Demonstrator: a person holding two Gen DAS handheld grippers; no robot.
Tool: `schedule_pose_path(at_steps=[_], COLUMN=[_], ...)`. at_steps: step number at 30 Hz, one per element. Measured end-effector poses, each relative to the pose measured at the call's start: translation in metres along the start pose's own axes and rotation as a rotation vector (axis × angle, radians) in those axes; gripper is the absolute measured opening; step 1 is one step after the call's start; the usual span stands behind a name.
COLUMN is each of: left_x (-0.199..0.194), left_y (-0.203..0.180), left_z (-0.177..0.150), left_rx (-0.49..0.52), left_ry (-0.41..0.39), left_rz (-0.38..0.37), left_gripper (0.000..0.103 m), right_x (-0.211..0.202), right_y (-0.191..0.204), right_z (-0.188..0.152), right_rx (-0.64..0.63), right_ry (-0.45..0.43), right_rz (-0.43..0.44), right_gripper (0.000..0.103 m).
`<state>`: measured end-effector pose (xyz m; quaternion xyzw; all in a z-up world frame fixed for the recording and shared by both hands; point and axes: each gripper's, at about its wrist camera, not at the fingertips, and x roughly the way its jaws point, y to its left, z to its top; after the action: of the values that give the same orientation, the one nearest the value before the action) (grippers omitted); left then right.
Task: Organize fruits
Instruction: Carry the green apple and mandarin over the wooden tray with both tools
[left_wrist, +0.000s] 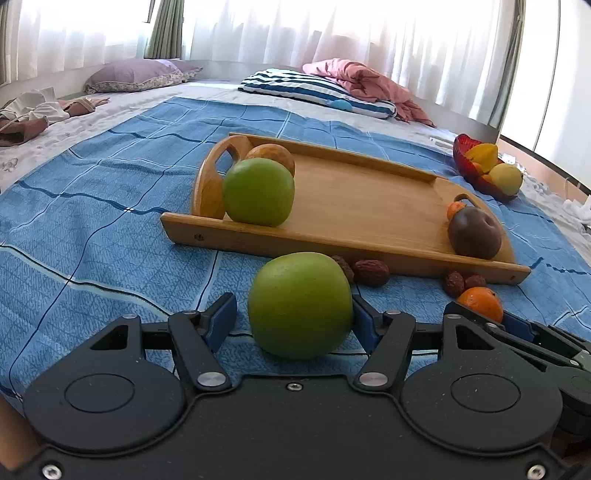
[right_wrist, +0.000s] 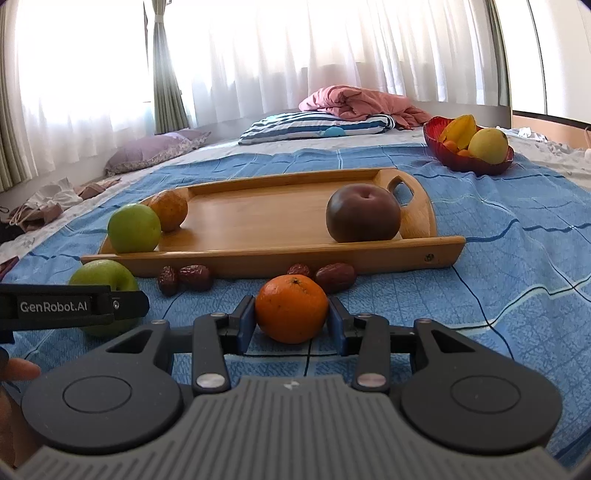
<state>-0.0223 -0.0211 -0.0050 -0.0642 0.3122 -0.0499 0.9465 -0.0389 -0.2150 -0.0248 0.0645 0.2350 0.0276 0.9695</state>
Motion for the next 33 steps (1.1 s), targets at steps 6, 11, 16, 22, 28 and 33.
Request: schedule_pose_path(at_steps=[6, 11, 16, 22, 28, 33], left_x=[-0.001, -0.004, -0.006, -0.009, -0.015, -0.023], left_y=[-0.007, -0.012, -0.012, -0.016, -0.019, -0.017], left_z=[0.001, 0.002, 0.008, 0.014, 0.022, 0.043], left_rx=[0.024, 0.053, 0.058, 0.078, 0.103, 0.114], left_ry=[-0.003, 0.000, 0.012, 0.003, -0.014, -0.053], left_rz=[0.008, 0.015, 0.016, 0.019, 0.009, -0.010], left_gripper=[0.054, 0.054, 0.054, 0.054, 0.054, 0.054], right_x=[0.001, -0.003, -0.008, -0.008, -0.010, -0.015], right_y=[0.000, 0.002, 0.004, 0.001, 0.000, -0.004], right_z=[0.002, 0.005, 0.013, 0.018, 0.021, 0.037], right_rx=[0.012, -0.001, -0.021, -0.015, -0.018, -0.020], right_ry=[-0.002, -0.007, -0.033, -0.038, -0.041, -0.078], right_rz=[0.000, -0.014, -0.030, -0.041, -0.054, -0.061], right_gripper=[0.045, 0.044, 0.044, 0.044, 0.044, 0.044])
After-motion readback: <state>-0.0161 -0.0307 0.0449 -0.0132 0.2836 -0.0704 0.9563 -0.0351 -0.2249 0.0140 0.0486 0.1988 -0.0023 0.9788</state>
